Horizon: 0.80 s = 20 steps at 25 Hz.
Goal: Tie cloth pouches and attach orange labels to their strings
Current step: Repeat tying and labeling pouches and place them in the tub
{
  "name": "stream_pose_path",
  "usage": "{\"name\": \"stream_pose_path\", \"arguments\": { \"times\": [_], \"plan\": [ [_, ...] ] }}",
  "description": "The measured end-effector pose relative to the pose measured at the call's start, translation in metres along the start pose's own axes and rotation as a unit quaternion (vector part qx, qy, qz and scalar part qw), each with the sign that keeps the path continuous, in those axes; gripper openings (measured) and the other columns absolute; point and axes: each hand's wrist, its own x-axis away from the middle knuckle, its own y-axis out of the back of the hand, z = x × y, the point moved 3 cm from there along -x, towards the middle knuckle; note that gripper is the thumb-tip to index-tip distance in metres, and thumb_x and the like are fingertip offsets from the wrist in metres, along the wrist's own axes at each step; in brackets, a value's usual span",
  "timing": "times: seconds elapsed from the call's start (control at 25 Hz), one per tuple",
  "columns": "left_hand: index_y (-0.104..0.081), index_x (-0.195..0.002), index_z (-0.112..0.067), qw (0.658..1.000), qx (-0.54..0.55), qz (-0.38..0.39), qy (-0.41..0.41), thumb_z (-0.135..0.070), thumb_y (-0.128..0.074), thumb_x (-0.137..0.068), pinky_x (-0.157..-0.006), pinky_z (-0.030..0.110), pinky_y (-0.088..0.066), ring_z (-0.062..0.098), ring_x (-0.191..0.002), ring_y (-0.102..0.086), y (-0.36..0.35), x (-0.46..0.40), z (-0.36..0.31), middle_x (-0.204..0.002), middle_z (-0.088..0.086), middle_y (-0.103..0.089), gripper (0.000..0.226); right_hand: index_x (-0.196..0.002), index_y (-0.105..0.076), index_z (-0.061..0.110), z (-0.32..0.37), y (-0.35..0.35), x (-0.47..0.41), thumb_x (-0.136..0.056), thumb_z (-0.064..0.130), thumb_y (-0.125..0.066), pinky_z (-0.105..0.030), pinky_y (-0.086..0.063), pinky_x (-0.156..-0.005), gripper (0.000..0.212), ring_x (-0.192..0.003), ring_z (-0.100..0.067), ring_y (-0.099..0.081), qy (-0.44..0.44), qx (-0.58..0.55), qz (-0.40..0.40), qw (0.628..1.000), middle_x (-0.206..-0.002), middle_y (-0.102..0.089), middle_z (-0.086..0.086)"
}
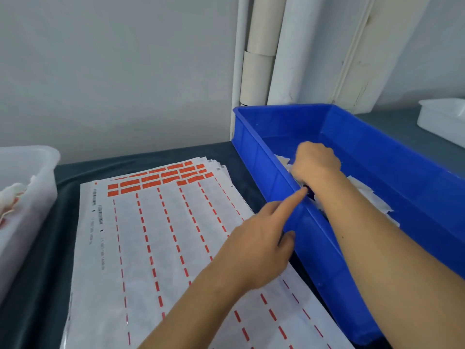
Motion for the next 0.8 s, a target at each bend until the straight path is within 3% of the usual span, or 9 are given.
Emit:
{"name": "stream_pose_path", "arguments": {
  "times": [0.08,0.16,0.24,0.4,0.52,0.68,0.8],
  "plan": [
    [-0.002,-0.155,-0.063,1.0,-0.012,0.008,-0.009,-0.032,-0.05,-0.107,-0.082,0.032,-0.06,0.005,-0.099,-0.061,-0.006,-0.001,-0.005,-0.153,-0.016,-0.043,0.075,-0.105,-0.056,0.01,-0.013,-0.011,0.001,-0.096,0.021,-0.062,-0.039,-0.044,-0.074,0.015,-0.1,-0.031,-0.056,-0.035,0.046,0.039,0.998,-0.111,-0.062,-0.012],
    [-0.004,-0.156,-0.061,1.0,-0.014,0.011,-0.001,-0.03,-0.051,-0.107,-0.085,0.035,-0.061,0.007,-0.102,-0.061,-0.009,-0.002,-0.006,-0.154,-0.016,-0.042,0.074,-0.116,-0.06,0.01,-0.018,-0.016,0.001,-0.097,0.015,-0.058,-0.039,-0.042,-0.073,0.02,-0.103,-0.031,-0.058,-0.048,0.061,0.05,0.996,-0.115,-0.061,-0.012],
    [-0.003,-0.155,-0.061,1.0,-0.013,0.012,0.003,-0.028,-0.052,-0.106,-0.084,0.034,-0.061,0.008,-0.102,-0.062,-0.009,-0.002,-0.006,-0.154,-0.015,-0.042,0.077,-0.119,-0.06,0.008,-0.017,-0.015,-0.001,-0.098,0.012,-0.058,-0.038,-0.042,-0.072,0.022,-0.1,-0.031,-0.058,-0.047,0.057,0.022,0.997,-0.115,-0.062,-0.014],
    [-0.002,-0.155,-0.062,1.0,-0.01,0.013,0.004,-0.027,-0.052,-0.105,-0.082,0.032,-0.061,0.008,-0.103,-0.062,-0.009,0.001,-0.006,-0.153,-0.015,-0.043,0.079,-0.104,-0.058,0.009,-0.009,-0.007,0.0,-0.097,0.009,-0.061,-0.038,-0.043,-0.069,0.007,-0.083,-0.028,-0.05,-0.032,0.087,-0.038,0.995,-0.085,-0.051,-0.009],
    [-0.003,-0.155,-0.061,1.0,-0.011,0.013,0.006,-0.027,-0.052,-0.105,-0.083,0.033,-0.061,0.008,-0.106,-0.062,-0.007,0.002,-0.005,-0.154,-0.015,-0.042,0.078,-0.091,-0.051,0.01,-0.003,-0.001,0.003,-0.095,0.008,-0.064,-0.039,-0.041,-0.066,0.013,-0.078,-0.027,-0.05,-0.029,0.096,-0.066,0.993,-0.071,-0.043,-0.007],
    [-0.005,-0.155,-0.06,1.0,-0.009,0.006,0.003,-0.026,-0.05,-0.106,-0.086,0.029,-0.058,0.009,-0.113,-0.061,-0.003,0.003,-0.004,-0.155,-0.015,-0.041,0.075,-0.087,-0.049,0.012,0.007,0.006,0.005,-0.093,0.009,-0.069,-0.037,-0.038,-0.062,0.021,-0.061,-0.022,-0.04,-0.009,0.095,-0.101,0.99,-0.068,-0.041,-0.006],
    [-0.005,-0.156,-0.061,1.0,-0.014,0.001,-0.001,-0.027,-0.05,-0.106,-0.084,0.024,-0.053,0.01,-0.115,-0.061,-0.003,0.007,0.0,-0.157,-0.015,-0.041,0.075,-0.089,-0.052,0.01,0.011,0.007,0.007,-0.095,0.009,-0.068,-0.037,-0.039,-0.063,0.017,-0.061,-0.022,-0.04,0.004,0.079,-0.109,0.991,-0.068,-0.04,-0.006]
  ]
}}
